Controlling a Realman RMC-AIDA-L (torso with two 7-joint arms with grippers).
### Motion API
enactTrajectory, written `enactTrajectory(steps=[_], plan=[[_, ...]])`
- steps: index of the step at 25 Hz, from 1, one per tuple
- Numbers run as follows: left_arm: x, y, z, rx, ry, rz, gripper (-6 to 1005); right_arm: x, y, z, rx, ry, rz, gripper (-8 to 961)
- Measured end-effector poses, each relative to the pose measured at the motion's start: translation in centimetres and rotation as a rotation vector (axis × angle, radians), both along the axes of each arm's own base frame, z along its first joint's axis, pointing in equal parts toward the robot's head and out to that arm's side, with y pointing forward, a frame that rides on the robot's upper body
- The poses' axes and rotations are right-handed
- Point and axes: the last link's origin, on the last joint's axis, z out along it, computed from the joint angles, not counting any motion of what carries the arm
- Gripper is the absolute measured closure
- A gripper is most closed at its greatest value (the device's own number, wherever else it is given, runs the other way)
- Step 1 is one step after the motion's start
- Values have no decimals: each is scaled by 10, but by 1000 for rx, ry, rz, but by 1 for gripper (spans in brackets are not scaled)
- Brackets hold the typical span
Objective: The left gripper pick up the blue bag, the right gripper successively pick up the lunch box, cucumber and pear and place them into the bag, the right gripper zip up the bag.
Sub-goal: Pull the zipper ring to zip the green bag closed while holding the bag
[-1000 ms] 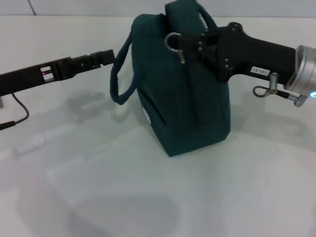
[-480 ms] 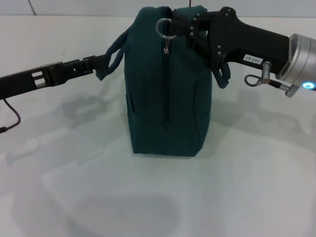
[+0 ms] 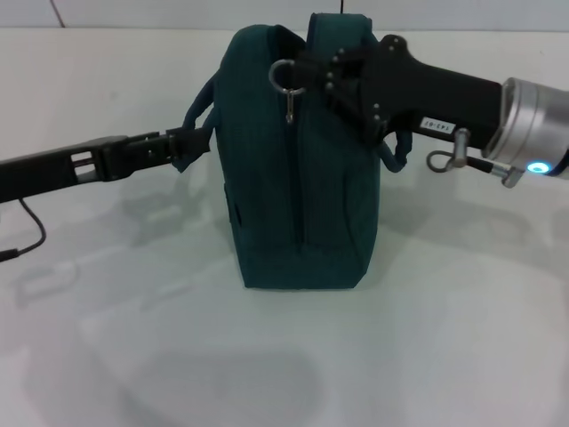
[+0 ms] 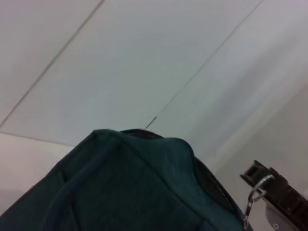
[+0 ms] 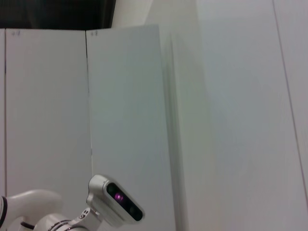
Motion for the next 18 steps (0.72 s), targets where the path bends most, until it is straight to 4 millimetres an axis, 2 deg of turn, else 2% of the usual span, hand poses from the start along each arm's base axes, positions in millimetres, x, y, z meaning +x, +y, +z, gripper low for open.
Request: enactTrajectory(steps=[9, 18], plan=[[-10, -9, 4, 16, -10, 33, 290, -18, -2, -12, 5, -13, 67, 946], [-8, -8, 1, 5, -5, 27, 293, -30, 3, -6, 28, 29, 78, 946]])
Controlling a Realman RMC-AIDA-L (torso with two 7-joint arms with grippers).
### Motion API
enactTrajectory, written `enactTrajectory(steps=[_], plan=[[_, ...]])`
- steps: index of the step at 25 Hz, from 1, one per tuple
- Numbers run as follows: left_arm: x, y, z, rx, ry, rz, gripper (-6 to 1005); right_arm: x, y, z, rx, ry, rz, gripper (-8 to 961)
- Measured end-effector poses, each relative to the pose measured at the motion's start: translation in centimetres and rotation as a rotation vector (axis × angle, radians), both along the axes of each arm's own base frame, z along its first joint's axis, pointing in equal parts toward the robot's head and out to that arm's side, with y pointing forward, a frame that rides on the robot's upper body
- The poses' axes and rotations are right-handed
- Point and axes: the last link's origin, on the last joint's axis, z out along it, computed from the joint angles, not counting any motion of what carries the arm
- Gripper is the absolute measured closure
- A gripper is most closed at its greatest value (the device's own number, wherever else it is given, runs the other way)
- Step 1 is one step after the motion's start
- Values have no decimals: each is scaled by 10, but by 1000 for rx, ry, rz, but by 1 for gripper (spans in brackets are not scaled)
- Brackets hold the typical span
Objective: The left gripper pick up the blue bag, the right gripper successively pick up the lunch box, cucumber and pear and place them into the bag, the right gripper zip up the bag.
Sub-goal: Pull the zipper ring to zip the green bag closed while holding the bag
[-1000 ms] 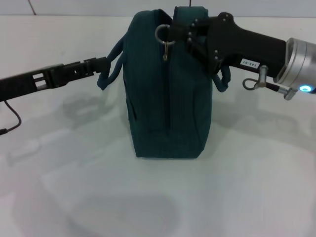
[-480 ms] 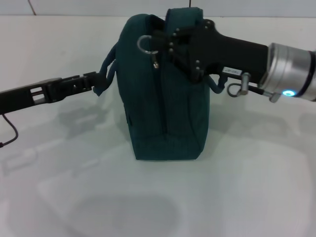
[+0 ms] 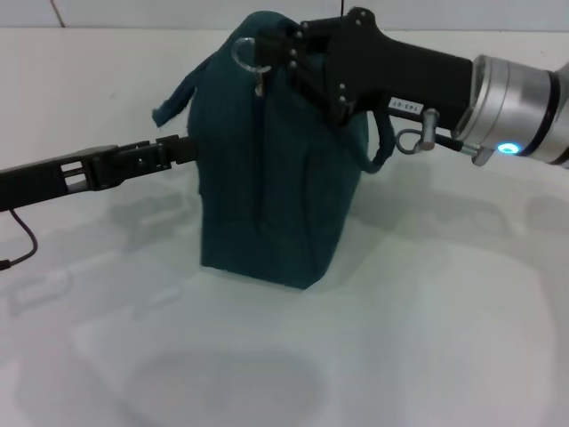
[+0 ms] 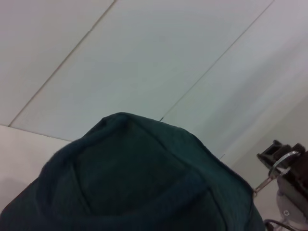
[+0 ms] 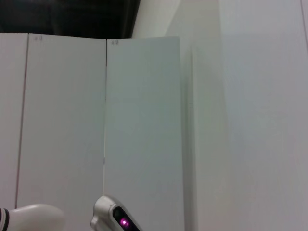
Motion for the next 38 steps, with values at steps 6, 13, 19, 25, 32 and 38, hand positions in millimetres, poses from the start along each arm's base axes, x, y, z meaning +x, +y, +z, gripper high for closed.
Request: enactTrajectory(steps=[6, 13, 19, 25, 32, 38], plan=[[3, 4, -3, 3, 1, -1, 294, 1, -3, -5, -16, -21, 7, 946], [8, 11, -11, -9, 23, -6, 297, 8, -5, -6, -19, -24, -11, 946], [9, 14, -20, -36, 63, -7, 299, 10, -4, -6, -17, -28, -21, 946], [9, 15, -22, -27, 73, -21, 301, 13, -5, -6, -21, -28, -33, 947], [12, 17, -22, -20, 79, -49, 669, 18, -6, -5, -44, -18, -67, 947], [19, 17, -27, -47, 88, -80, 822, 24, -4, -2, -68, 15, -138, 947]])
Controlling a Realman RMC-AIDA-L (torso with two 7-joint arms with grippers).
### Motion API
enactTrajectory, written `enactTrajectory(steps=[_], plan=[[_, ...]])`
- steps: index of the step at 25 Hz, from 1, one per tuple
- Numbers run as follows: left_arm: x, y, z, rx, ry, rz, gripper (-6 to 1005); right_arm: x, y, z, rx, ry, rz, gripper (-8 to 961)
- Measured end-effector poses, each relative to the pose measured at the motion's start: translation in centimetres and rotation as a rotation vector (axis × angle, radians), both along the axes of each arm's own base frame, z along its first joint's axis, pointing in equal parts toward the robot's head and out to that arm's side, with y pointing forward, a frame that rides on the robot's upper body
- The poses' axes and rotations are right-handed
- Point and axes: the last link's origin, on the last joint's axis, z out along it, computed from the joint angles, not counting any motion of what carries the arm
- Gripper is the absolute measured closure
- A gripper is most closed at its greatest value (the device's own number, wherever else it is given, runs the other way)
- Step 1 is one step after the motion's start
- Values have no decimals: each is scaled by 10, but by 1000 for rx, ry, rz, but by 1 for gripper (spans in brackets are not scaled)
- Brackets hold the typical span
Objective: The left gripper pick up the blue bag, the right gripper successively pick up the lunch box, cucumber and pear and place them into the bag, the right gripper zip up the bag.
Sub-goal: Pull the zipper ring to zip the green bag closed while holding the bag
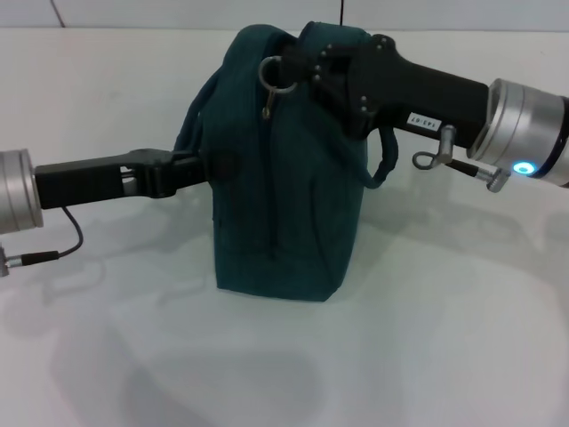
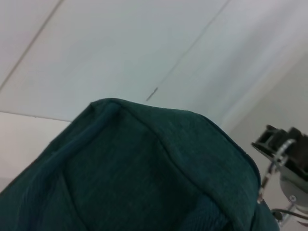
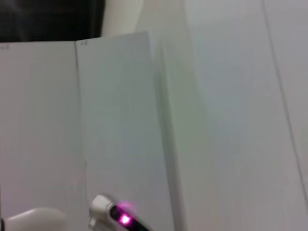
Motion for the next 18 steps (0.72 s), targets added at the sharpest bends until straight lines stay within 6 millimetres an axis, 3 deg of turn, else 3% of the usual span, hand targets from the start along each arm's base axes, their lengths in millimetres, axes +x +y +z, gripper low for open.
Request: enactTrajectory(steps=[18], plan=[[7, -12, -4, -39, -5, -106, 931, 4, 4, 5, -23, 45, -78, 947]])
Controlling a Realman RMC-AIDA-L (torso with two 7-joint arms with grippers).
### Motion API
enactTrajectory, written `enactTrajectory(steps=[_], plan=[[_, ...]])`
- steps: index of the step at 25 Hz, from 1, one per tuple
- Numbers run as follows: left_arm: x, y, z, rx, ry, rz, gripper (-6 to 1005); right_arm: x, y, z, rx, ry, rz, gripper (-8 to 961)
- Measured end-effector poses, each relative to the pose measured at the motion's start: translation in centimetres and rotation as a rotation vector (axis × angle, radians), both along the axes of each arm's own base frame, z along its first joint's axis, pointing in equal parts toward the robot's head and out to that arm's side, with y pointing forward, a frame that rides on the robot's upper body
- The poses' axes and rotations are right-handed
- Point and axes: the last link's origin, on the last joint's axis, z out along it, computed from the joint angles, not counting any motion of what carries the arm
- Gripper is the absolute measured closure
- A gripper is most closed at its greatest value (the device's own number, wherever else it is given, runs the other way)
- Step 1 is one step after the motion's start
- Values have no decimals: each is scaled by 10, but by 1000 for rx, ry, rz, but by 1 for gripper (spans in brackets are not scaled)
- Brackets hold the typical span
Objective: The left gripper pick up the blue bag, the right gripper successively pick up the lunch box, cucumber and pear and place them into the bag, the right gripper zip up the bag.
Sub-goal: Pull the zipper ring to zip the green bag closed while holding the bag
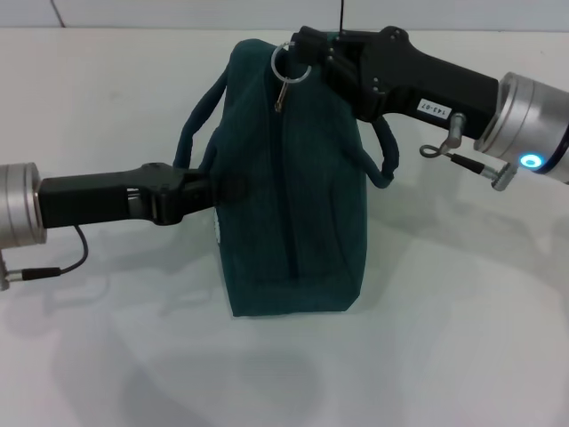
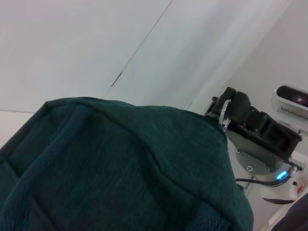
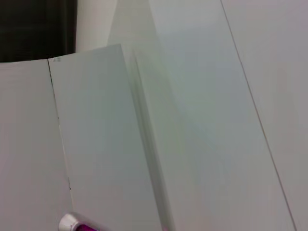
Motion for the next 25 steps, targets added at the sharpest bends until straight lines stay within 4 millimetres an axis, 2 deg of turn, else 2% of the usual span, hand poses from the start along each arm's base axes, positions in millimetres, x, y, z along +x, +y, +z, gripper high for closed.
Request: enactTrajectory(steps=[9, 25], plan=[[0, 1, -1, -4, 3, 0, 944, -2, -2, 2, -5, 17, 19, 947], [-2, -6, 1, -2, 13, -56, 944, -1, 7, 4, 18, 11, -30, 947]])
